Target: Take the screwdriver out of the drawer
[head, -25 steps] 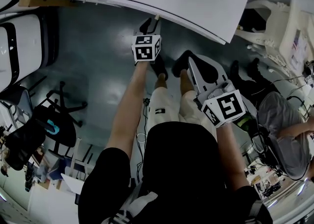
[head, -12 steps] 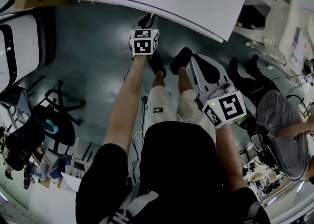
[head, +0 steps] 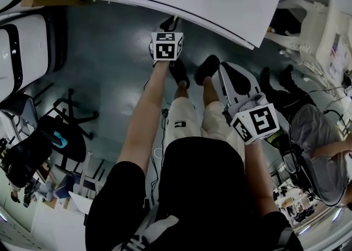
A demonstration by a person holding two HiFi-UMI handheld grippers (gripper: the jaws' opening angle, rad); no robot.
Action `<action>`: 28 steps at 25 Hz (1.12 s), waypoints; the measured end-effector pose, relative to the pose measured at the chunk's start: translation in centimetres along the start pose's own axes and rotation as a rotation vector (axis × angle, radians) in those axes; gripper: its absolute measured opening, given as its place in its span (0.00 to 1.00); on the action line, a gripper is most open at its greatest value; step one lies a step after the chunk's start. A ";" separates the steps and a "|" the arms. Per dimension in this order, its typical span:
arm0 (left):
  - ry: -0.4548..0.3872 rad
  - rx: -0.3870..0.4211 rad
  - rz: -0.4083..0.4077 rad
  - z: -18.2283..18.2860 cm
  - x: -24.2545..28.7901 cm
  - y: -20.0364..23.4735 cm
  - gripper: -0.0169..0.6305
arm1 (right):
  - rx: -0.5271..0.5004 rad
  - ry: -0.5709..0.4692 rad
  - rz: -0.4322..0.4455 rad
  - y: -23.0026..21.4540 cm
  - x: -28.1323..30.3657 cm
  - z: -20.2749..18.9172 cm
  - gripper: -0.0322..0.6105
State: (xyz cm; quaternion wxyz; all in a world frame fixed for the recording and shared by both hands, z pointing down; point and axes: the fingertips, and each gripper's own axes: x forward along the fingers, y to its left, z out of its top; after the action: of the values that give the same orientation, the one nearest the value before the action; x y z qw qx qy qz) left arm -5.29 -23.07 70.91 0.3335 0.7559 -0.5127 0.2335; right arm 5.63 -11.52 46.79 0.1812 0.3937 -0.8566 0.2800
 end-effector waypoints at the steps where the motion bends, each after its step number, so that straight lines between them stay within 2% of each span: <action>1: -0.001 -0.001 0.001 -0.1 -0.1 0.1 0.16 | 0.000 -0.001 0.002 0.2 0.0 0.0 0.08; 14: 0.049 -0.022 0.007 -3.9 -4.1 0.3 0.16 | -0.017 -0.023 0.033 2.4 -0.1 0.6 0.08; 28: 0.087 -0.016 -0.007 -8.5 -8.8 0.1 0.16 | -0.038 -0.007 0.030 3.8 -0.9 -0.1 0.08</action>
State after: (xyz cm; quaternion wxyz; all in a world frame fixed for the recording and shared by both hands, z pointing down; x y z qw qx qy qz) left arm -8.64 -11.33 70.51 0.3622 0.7442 -0.4969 0.2610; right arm 3.23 -8.91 45.07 0.1816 0.3782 -0.8682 0.2650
